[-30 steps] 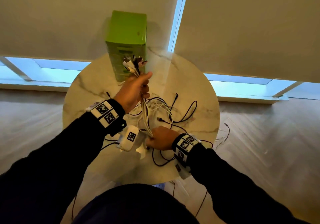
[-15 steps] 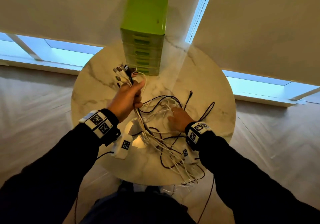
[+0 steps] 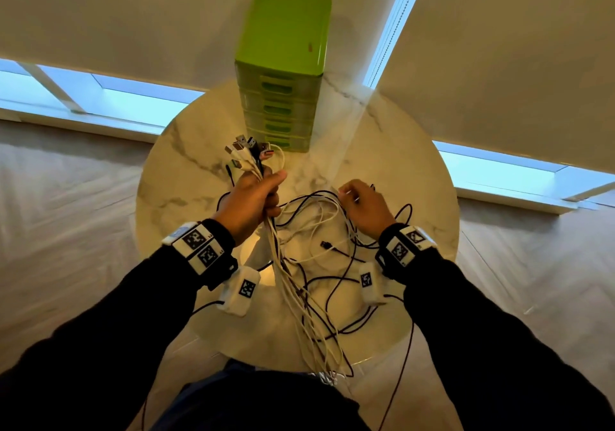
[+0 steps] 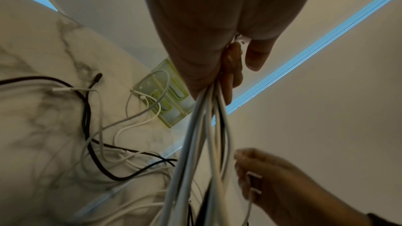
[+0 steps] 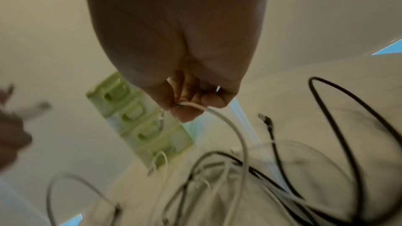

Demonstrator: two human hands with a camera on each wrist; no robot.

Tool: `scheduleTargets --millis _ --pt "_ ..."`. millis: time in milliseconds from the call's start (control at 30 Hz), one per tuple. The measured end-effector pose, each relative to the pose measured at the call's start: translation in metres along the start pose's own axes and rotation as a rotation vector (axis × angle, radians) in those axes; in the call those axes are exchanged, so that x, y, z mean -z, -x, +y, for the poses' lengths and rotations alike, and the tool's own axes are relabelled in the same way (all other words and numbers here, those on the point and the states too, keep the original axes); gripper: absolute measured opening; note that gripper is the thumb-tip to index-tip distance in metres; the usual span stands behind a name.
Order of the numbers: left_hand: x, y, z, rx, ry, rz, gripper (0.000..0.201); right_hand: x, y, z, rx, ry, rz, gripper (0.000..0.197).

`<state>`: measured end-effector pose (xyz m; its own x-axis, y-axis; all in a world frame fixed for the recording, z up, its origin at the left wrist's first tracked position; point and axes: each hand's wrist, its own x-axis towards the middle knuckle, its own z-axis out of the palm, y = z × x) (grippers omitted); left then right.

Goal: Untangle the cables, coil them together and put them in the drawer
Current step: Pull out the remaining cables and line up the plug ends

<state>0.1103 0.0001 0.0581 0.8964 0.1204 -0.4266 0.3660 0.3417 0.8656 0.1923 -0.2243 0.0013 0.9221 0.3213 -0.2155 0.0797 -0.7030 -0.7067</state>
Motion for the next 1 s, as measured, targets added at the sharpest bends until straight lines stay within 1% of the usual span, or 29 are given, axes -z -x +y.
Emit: scheduleTargets --millis 67,133,233,300,333,367,400,433,467,533,567,600,667,733,800,867,933,1000 --pt "-0.004 -0.004 -0.001 -0.010 0.028 0.014 0.040 0.018 -0.002 -0.020 0.000 -0.158 0.122 0.007" --pt "-0.011 -0.006 -0.002 -0.010 0.072 0.007 0.040 0.030 0.003 -0.046 0.062 -0.307 0.171 0.005" --pt "-0.023 -0.004 0.001 -0.037 0.104 -0.058 0.036 0.031 0.023 -0.082 0.201 -0.394 0.154 0.005" --pt "-0.031 0.001 0.006 -0.080 0.093 -0.117 0.024 0.024 0.037 -0.097 0.284 -0.376 0.133 0.007" --pt "-0.032 0.002 0.006 -0.088 0.074 -0.143 0.039 0.020 0.042 -0.102 0.318 -0.355 0.132 0.008" --pt "-0.032 0.003 0.006 -0.090 0.052 -0.158 0.062 0.017 0.047 -0.105 0.343 -0.330 0.141 0.010" --pt "-0.033 0.004 0.006 -0.093 0.038 -0.155 0.075 0.014 0.049 -0.106 0.358 -0.307 0.159 0.011" --pt "-0.034 0.005 0.007 -0.098 0.027 -0.147 0.077 0.011 0.051 -0.107 0.367 -0.284 0.180 0.012" --pt "-0.034 0.007 0.007 -0.101 0.023 -0.145 0.070 0.010 0.052 -0.106 0.374 -0.262 0.196 0.012" --pt "-0.036 0.011 0.008 -0.083 0.019 -0.134 0.047 0.006 0.054 -0.104 0.372 -0.229 0.202 0.011" --pt "-0.037 0.012 0.009 -0.075 0.021 -0.122 0.039 0.005 0.055 -0.105 0.370 -0.218 0.196 0.011" --pt "-0.036 0.012 0.008 -0.065 0.040 -0.120 0.038 0.004 0.057 -0.105 0.369 -0.208 0.190 0.011" --pt "-0.035 0.012 0.006 -0.029 0.077 -0.082 0.048 0.002 0.062 -0.108 0.358 -0.204 0.176 0.010" --pt "-0.034 0.012 0.005 -0.043 0.065 -0.077 0.044 -0.001 0.065 -0.111 0.297 -0.251 0.151 0.009" --pt "-0.031 0.014 0.005 -0.081 0.024 -0.066 0.041 -0.004 0.067 -0.110 0.212 -0.290 0.111 0.018" --pt "-0.026 0.014 0.007 -0.116 0.039 -0.034 0.041 -0.006 0.068 -0.102 0.177 -0.256 0.042 0.026" --pt "-0.019 0.011 0.010 -0.135 0.082 0.003 0.040 -0.008 0.069 -0.089 0.181 -0.270 -0.089 0.035" --pt "-0.011 0.009 0.015 -0.161 0.045 0.064 0.040 -0.012 0.071 -0.078 0.193 -0.361 -0.238 0.042"
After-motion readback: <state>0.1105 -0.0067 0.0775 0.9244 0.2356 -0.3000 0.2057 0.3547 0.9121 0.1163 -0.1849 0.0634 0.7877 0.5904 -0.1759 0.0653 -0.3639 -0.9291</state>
